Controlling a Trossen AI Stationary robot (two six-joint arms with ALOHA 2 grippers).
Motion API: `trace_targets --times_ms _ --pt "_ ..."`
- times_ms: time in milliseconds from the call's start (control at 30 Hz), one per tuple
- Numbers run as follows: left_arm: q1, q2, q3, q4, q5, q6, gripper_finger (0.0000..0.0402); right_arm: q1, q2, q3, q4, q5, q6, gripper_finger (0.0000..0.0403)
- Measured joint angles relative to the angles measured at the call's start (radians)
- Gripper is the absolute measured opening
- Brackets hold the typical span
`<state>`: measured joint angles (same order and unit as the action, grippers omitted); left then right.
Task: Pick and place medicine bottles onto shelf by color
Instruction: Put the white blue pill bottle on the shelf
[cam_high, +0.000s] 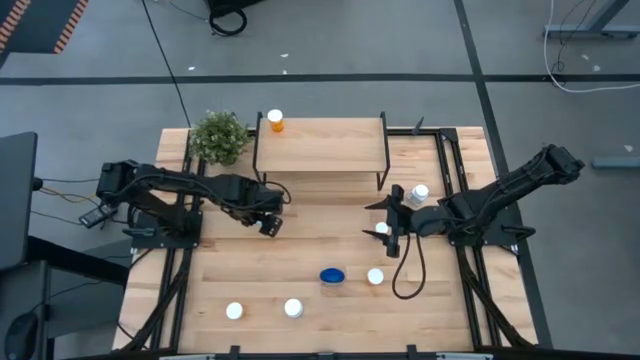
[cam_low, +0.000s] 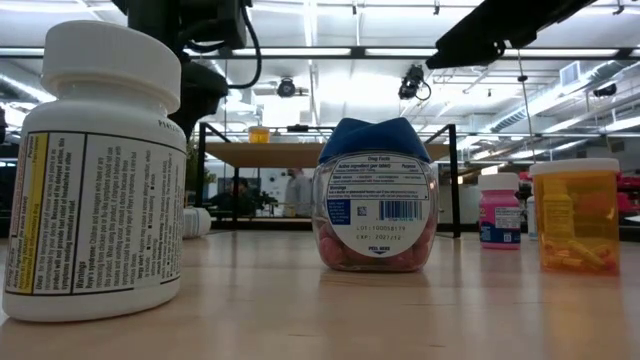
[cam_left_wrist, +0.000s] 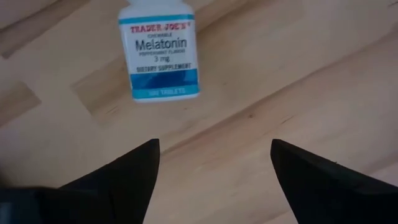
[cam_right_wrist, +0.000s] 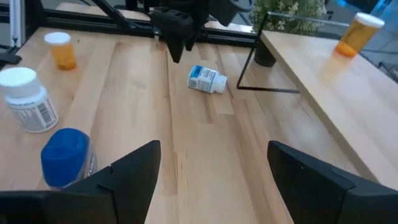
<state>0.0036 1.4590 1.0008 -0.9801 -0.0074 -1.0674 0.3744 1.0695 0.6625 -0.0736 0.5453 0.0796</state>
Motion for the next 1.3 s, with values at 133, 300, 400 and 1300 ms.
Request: trace_targets --times_ms 133,300,400,1300 --pt "0.006 0.000 0.000 -0.002 -0.034 -0.009 0.0316 -0.008 0.000 0.000 0.054 0.000 -0.031 0.0305" --pt "0.032 0.000 0.000 -0.011 -0.090 0.010 0.0316 -0.008 0.000 0.000 0.108 -0.002 -0.039 0.0305" --pt "0.068 0.000 0.000 -0.013 -0.115 0.042 0.0316 -0.008 0.000 0.000 0.107 -0.016 -0.031 0.0305" --pt "0.174 0.005 -0.104 0.138 -0.161 0.160 0.0319 0.007 0.000 0.000 0.102 -0.106 -0.020 0.0305"
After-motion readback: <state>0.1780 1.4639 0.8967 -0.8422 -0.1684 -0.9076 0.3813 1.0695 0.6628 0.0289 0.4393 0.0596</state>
